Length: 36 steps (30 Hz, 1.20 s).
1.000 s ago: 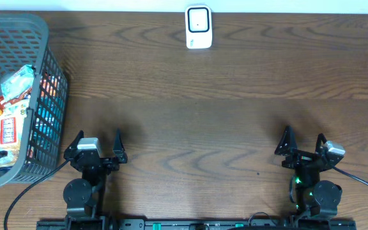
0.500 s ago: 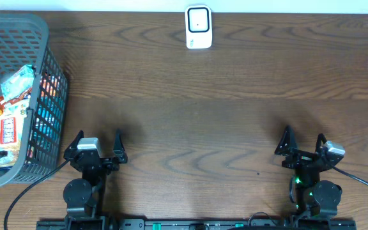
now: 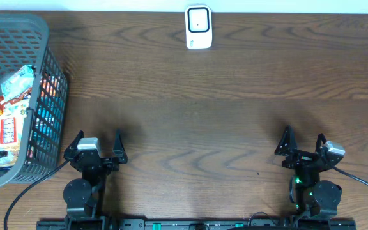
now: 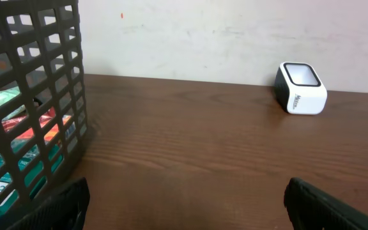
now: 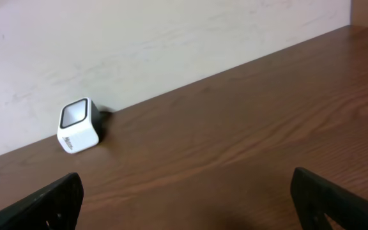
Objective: Scan the item barcode
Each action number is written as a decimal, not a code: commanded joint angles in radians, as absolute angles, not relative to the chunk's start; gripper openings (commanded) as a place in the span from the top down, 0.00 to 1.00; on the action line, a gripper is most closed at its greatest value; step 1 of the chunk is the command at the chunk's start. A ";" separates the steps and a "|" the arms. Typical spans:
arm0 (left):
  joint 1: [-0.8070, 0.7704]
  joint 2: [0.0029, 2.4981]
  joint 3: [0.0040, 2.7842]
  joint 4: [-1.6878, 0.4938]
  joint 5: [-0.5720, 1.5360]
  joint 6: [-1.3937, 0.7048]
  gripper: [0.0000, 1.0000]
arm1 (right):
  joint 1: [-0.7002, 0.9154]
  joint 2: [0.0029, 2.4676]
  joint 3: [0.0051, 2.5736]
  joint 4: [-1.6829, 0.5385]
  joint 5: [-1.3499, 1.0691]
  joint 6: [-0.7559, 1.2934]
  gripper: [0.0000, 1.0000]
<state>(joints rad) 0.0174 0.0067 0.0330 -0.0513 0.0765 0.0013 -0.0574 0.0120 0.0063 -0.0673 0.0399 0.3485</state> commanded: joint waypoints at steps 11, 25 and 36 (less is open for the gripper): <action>0.014 0.006 0.005 -0.064 0.094 0.014 0.03 | -0.051 0.007 0.006 -0.071 0.046 0.351 0.01; 0.014 0.006 0.005 -0.064 0.094 0.014 0.03 | -0.051 0.007 0.006 -0.071 0.046 0.351 0.01; 0.014 0.006 0.009 -0.066 0.119 -0.148 0.03 | -0.051 0.007 0.006 -0.071 0.046 0.351 0.01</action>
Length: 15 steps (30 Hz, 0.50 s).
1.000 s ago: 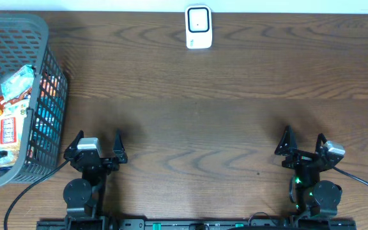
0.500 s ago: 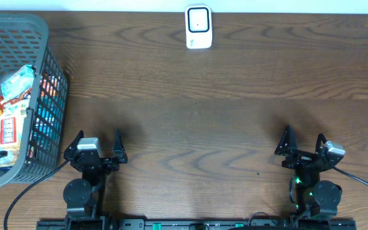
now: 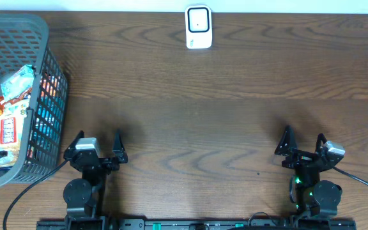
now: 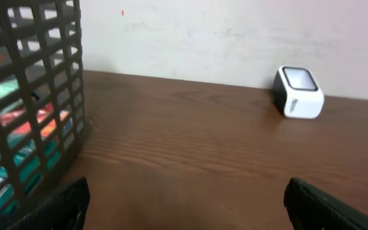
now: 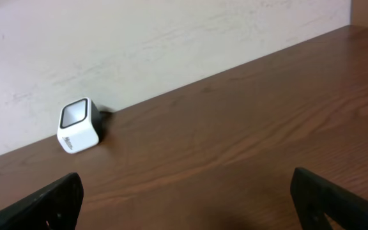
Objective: Scan the item barcode
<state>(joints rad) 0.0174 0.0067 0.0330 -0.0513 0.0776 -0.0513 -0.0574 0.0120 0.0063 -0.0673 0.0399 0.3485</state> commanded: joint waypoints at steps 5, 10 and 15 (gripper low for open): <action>0.014 0.006 0.043 -0.073 0.260 -0.156 0.03 | -0.051 0.007 0.006 -0.071 0.046 0.351 0.01; 0.014 0.006 0.111 -0.135 0.282 -0.213 0.03 | -0.051 0.007 0.006 -0.071 0.046 0.351 0.01; 0.014 0.011 0.202 -0.223 0.307 -0.224 0.03 | -0.051 0.007 0.006 -0.071 0.046 0.351 0.01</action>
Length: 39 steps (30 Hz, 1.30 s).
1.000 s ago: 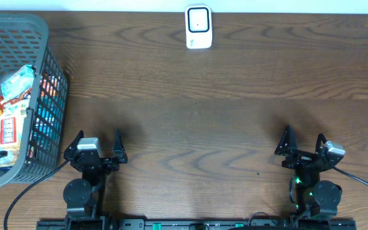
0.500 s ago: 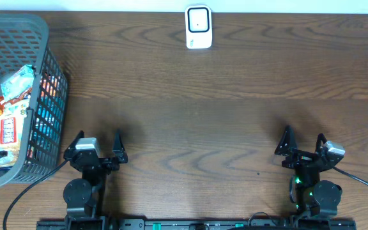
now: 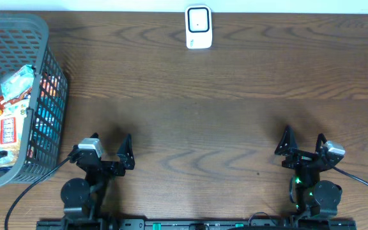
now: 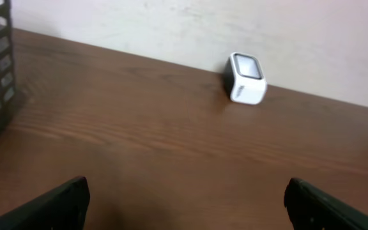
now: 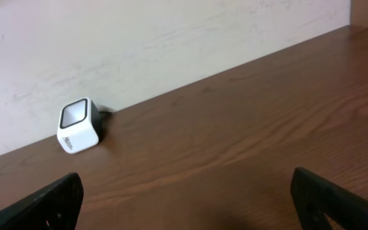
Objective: Scan the item barcode
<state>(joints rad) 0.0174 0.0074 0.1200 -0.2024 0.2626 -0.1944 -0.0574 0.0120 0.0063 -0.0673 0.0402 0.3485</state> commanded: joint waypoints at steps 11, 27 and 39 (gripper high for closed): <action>0.014 0.088 0.349 -0.310 0.384 -0.246 0.03 | -0.051 0.007 0.006 -0.071 0.046 0.351 0.01; 0.014 0.358 0.522 -0.395 0.419 -0.245 0.03 | -0.051 0.007 0.006 -0.071 0.046 0.351 0.01; 0.014 0.559 0.741 -0.545 0.419 -0.234 0.03 | -0.051 0.007 0.006 -0.071 0.046 0.351 0.01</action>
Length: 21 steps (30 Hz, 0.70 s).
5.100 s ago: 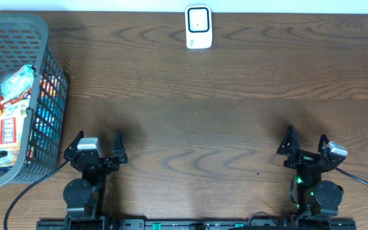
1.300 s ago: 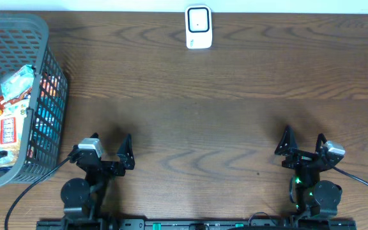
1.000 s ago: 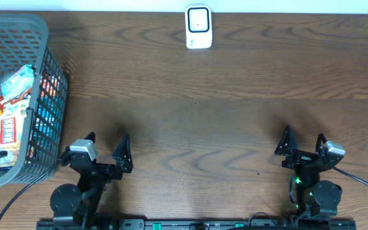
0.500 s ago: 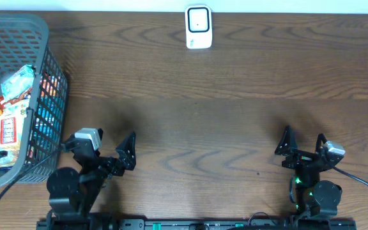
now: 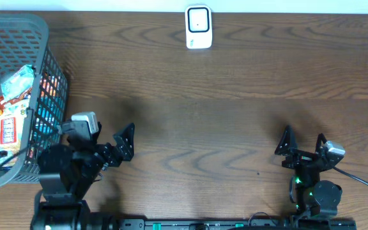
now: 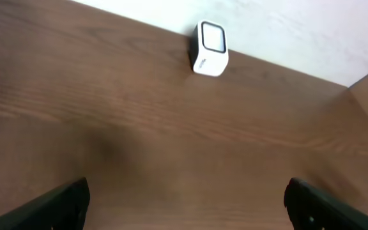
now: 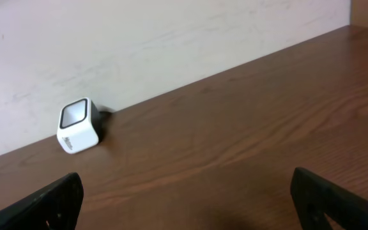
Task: Scan the item barcode
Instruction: 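Move the left gripper left and down into the grey basket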
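Observation:
The white barcode scanner point(image 5: 198, 27) stands at the table's far edge, its dark window showing in both wrist views point(image 6: 209, 39) point(image 7: 78, 124). Packaged items point(image 5: 8, 118) lie in the grey basket point(image 5: 18, 25) at the left. My left gripper point(image 5: 101, 142) is lifted off the table beside the basket's right wall, open and holding nothing, its fingertips point(image 6: 66, 201) low in the wrist view. At the front right my right gripper point(image 5: 303, 140) is low, open and holding nothing, with its fingertips point(image 7: 53, 201) wide apart.
The brown wooden table point(image 5: 235, 115) runs from the basket to the right edge. A pale wall point(image 7: 139, 38) rises behind the scanner. Cables trail from both arm bases along the front edge.
My left arm has risen and shifted towards the basket. Its camera now looks down on the table from higher, and the basket is out of its view. The right arm has not moved.
Both grippers sat open and low at the front edge, the left one seeing the basket and the scanner. The left gripper then turned right until the basket nearly left its view. Now it is raised above the table, and the right arm has stayed still throughout.

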Each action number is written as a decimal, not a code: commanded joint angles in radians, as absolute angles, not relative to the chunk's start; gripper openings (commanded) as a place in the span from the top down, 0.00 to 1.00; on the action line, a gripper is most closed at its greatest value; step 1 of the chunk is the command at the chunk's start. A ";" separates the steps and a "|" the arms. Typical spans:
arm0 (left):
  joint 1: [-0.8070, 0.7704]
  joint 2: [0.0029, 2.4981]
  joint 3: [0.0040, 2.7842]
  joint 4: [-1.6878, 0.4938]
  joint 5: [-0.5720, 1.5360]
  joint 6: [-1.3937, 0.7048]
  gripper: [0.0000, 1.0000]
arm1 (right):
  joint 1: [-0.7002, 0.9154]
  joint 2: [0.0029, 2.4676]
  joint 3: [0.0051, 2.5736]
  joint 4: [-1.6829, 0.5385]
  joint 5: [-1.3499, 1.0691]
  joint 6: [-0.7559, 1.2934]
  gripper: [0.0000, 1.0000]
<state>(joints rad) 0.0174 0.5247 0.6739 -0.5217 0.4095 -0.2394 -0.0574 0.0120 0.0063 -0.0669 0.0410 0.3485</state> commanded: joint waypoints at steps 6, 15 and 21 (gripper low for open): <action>0.014 0.660 0.878 -0.694 0.420 -0.219 0.03 | -0.051 0.007 0.006 -0.071 0.046 0.351 0.01; 0.014 0.707 0.892 -0.822 0.389 -0.219 0.02 | -0.051 0.007 0.006 -0.071 0.046 0.351 0.01; 0.014 0.746 0.894 -0.831 0.393 -0.212 0.02 | -0.051 0.007 0.006 -0.071 0.046 0.351 0.01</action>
